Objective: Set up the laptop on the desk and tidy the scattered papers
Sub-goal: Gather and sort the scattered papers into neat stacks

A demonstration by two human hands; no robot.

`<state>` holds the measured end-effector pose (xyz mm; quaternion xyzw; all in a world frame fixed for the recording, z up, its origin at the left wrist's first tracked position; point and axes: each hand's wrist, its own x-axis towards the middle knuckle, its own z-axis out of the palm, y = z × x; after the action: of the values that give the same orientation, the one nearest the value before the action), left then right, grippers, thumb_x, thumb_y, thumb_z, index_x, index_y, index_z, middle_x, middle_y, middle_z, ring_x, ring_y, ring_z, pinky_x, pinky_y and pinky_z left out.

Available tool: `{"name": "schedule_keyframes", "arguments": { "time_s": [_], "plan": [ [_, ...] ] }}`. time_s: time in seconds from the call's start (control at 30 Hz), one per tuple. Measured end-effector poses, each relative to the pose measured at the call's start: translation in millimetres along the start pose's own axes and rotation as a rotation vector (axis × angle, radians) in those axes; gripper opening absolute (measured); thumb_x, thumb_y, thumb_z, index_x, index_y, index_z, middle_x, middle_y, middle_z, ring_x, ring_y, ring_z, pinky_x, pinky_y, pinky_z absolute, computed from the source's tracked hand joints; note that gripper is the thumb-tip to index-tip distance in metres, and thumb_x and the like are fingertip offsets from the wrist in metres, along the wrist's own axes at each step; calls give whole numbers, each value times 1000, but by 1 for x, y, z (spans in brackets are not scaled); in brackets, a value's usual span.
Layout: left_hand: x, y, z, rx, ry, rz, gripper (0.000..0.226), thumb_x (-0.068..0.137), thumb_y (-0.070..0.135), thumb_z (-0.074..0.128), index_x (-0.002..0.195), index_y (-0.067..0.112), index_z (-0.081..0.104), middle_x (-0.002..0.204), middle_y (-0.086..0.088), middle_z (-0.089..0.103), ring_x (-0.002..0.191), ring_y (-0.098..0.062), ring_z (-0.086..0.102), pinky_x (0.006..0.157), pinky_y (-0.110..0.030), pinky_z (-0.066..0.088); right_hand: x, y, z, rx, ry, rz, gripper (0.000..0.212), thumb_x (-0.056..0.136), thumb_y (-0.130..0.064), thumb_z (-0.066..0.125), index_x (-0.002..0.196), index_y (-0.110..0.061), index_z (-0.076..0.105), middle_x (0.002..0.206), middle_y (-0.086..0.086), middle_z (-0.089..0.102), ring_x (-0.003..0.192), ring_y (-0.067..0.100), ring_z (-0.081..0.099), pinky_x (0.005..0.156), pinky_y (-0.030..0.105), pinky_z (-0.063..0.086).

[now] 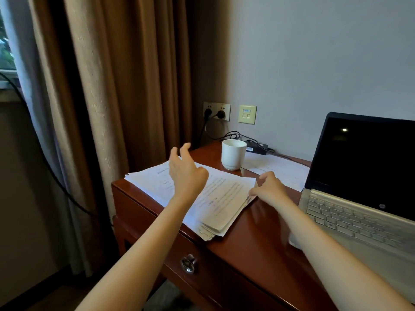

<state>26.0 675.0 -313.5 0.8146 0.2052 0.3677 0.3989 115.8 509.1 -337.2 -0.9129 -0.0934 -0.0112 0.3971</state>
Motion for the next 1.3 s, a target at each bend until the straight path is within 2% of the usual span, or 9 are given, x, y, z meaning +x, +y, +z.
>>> {"name": "schedule_keyframes", "arguments": {
  "time_s": [0.3, 0.53, 0.7, 0.8, 0.9, 1.03, 1.1, 1.17, 1.3],
  "plan": [
    [21, 41, 69, -108, -549, -41, 54, 85, -3, 48, 136, 14, 41, 137, -15, 44, 121, -27, 46, 90, -32, 46, 31, 28, -29, -534, -154, -46, 58, 93, -37, 52, 140, -8, 34, 141, 15, 37, 127, 31, 42, 101, 37, 38],
    [34, 68, 133, -324, -849, -375, 46, 91, 0, 45, 137, 3, 39, 142, -18, 37, 131, -31, 37, 102, -35, 38, 72, 34, -43, -679, -272, -14, 69, 94, -43, 48, 147, -10, 21, 150, 20, 21, 135, 36, 32, 108, 41, 32],
    [51, 70, 167, -650, -707, -833, 23, 88, 5, 47, 110, 1, 43, 103, -24, 47, 92, -38, 47, 84, -39, 41, 98, 40, -45, -658, -288, 18, 76, 95, -44, 45, 150, -10, 6, 156, 22, -5, 140, 37, 25, 112, 40, 28],
    [61, 71, 185, -865, -588, -1007, 30, 83, 2, 50, 112, -4, 45, 129, -26, 38, 123, -41, 37, 104, -45, 34, 108, 46, -43, -666, -261, 14, 77, 93, -50, 45, 148, -7, 13, 152, 21, 22, 129, 33, 42, 101, 35, 38],
    [64, 77, 196, -904, -523, -1021, 24, 85, 2, 48, 106, 0, 35, 107, -19, 39, 97, -36, 39, 103, -44, 33, 116, 45, -46, -766, -176, -52, 67, 93, -43, 47, 144, -7, 24, 133, 14, 50, 120, 29, 50, 87, 32, 42],
    [63, 74, 212, -901, -514, -1038, 14, 87, 3, 42, 75, 0, 36, 81, -14, 41, 75, -29, 43, 75, -37, 35, 124, 41, -51, -897, -131, -117, 48, 91, -31, 51, 131, -8, 39, 127, 12, 53, 116, 30, 52, 77, 31, 36],
    [63, 72, 220, -907, -495, -1018, 6, 88, 0, 37, 87, -2, 43, 91, -15, 48, 81, -29, 50, 86, -39, 37, 126, 40, -52, -994, -69, -169, 37, 91, -20, 51, 126, -8, 45, 126, 11, 53, 117, 30, 52, 83, 33, 40],
    [63, 73, 225, -945, -511, -989, 31, 89, 0, 37, 119, 1, 43, 111, -17, 53, 107, -30, 54, 104, -41, 34, 129, 40, -52, -1036, -6, -185, 32, 92, -9, 47, 124, -9, 51, 126, 11, 54, 118, 29, 52, 89, 33, 42],
    [73, 80, 223, -886, -623, -912, 47, 89, 9, 44, 134, 1, 38, 136, -16, 47, 128, -31, 44, 105, -43, 33, 139, 32, -56, -970, 107, -137, 32, 91, 1, 44, 119, -7, 56, 123, 12, 57, 116, 30, 55, 89, 32, 43]
  ]
}}
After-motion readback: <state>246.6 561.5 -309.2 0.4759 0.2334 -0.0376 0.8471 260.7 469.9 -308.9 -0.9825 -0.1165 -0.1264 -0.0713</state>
